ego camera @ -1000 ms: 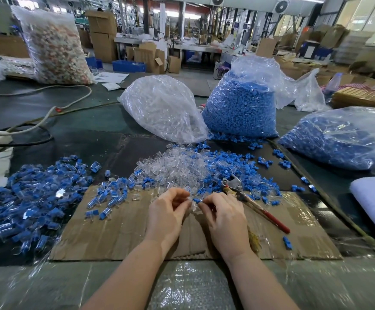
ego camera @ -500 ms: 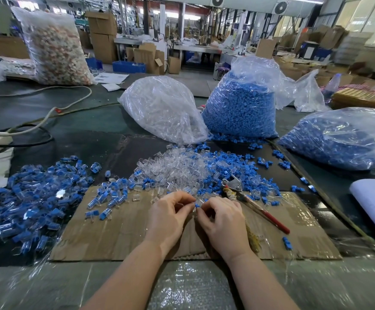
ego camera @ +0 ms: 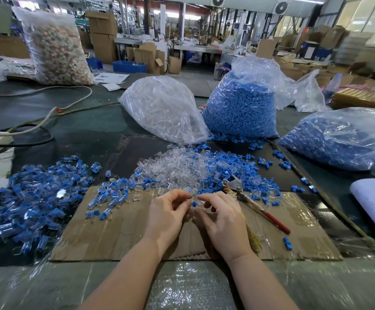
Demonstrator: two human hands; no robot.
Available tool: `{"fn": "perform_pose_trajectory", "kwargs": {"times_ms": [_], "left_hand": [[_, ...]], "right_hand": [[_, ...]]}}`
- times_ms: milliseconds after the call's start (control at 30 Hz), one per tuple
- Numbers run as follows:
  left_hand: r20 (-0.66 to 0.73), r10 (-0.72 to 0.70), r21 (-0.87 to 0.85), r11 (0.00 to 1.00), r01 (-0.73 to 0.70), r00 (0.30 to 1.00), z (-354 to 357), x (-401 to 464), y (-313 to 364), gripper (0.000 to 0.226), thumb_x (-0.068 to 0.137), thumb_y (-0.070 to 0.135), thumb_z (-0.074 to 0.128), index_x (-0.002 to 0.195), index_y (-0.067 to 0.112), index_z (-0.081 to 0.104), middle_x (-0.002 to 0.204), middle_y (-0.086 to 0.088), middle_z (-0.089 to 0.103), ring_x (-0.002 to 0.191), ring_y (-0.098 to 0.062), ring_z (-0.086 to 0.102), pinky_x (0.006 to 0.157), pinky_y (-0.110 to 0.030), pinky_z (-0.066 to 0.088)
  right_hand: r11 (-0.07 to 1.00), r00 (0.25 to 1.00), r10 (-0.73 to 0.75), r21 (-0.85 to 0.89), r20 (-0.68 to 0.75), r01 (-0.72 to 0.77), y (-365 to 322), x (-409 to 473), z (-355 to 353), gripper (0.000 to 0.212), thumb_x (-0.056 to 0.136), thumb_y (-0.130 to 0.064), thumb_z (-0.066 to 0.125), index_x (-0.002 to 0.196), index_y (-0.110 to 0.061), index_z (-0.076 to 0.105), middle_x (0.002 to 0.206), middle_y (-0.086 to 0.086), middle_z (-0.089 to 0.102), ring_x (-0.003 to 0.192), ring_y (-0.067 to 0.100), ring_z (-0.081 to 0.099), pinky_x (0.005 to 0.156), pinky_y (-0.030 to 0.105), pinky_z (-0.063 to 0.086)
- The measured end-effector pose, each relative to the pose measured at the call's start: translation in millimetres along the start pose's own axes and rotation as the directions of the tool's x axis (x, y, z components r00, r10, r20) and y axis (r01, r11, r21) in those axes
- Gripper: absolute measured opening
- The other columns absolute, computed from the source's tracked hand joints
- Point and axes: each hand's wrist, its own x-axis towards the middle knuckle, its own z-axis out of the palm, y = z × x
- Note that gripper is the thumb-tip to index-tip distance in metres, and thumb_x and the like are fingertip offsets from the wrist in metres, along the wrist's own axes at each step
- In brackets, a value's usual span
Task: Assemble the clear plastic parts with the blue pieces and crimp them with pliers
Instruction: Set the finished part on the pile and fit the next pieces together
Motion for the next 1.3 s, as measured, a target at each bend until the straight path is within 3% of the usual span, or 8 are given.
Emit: {"fn": "perform_pose_trajectory", "kwargs": {"times_ms": [300, 500, 933, 1133, 1233, 1300], "left_hand": [[0.022, 0.027, 0.03, 0.999, -0.027, 0.999, -0.1, -0.7, 0.4, 0.024, 0.084, -0.003, 0.062, 0.076, 0.02, 0.068, 0.068, 0.0, 0.068, 0.062, -0.007, 0.064, 0.059, -0.018, 0.052], [0.025, 0.041, 0.038, 0.998, -0.042, 0.999, -0.4, -0.7, 2.2, 0.027, 0.084, -0.004, 0.061, 0.075, 0.02, 0.067, 0.068, 0.001, 0.068, 0.06, -0.004, 0.063, 0.057, -0.016, 0.051], [0.018, 0.089, 0.156, 0.984, -0.091, 0.996, -2.2, 1.8, -2.4, 0.027, 0.081, 0.001, 0.067, 0.074, 0.028, 0.067, 0.072, 0.004, 0.07, 0.069, -0.007, 0.065, 0.065, -0.016, 0.051], [0.004, 0.075, 0.153, 0.985, -0.075, 0.997, -2.1, 2.9, -1.8, 0.019, 0.079, 0.003, 0.07, 0.076, 0.021, 0.068, 0.074, 0.0, 0.069, 0.07, -0.01, 0.063, 0.067, -0.019, 0.052], [-0.006, -0.001, 0.027, 1.0, 0.001, 1.0, -0.8, 4.2, -1.8, 0.016, 0.08, -0.002, 0.068, 0.077, 0.013, 0.067, 0.072, -0.01, 0.067, 0.07, -0.022, 0.065, 0.07, -0.032, 0.056], [-0.01, -0.04, -0.041, 0.998, 0.04, 0.999, -0.6, 5.0, -2.5, 0.016, 0.081, -0.004, 0.066, 0.077, 0.011, 0.067, 0.068, -0.011, 0.067, 0.064, -0.019, 0.065, 0.062, -0.028, 0.055]], "right_hand": [[0.999, 0.999, -0.027, 0.034, 0.027, 0.026, 0.1, 1.1, -1.1, 0.015, 0.077, -0.017, 0.076, 0.092, -0.016, 0.073, 0.084, 0.0, 0.063, 0.082, 0.022, 0.06, 0.073, 0.046, 0.047], [0.998, 0.998, -0.043, 0.058, 0.044, 0.04, -1.4, 2.2, -1.7, 0.026, 0.076, -0.014, 0.077, 0.1, -0.02, 0.073, 0.084, -0.002, 0.06, 0.081, 0.02, 0.058, 0.073, 0.043, 0.048], [0.997, 0.998, -0.052, 0.058, 0.041, 0.049, -2.0, 2.1, -1.9, 0.018, 0.078, -0.018, 0.075, 0.096, -0.017, 0.073, 0.085, -0.001, 0.061, 0.082, 0.02, 0.059, 0.074, 0.042, 0.049], [0.999, 0.999, -0.037, -0.006, 0.01, 0.037, -4.7, 1.7, -3.5, 0.023, 0.077, -0.017, 0.076, 0.099, -0.016, 0.071, 0.086, -0.001, 0.061, 0.083, 0.021, 0.059, 0.076, 0.039, 0.048], [0.984, 0.993, 0.051, -0.165, -0.107, -0.068, -3.8, 2.4, -7.4, 0.032, 0.075, -0.021, 0.077, 0.105, -0.015, 0.069, 0.094, 0.001, 0.062, 0.09, 0.023, 0.059, 0.08, 0.039, 0.043], [0.911, 0.962, 0.237, -0.313, -0.132, -0.267, -1.8, 5.7, -14.2, 0.037, 0.082, -0.03, 0.069, 0.116, -0.017, 0.062, 0.109, 0.004, 0.06, 0.102, 0.024, 0.055, 0.088, 0.041, 0.04]]}}
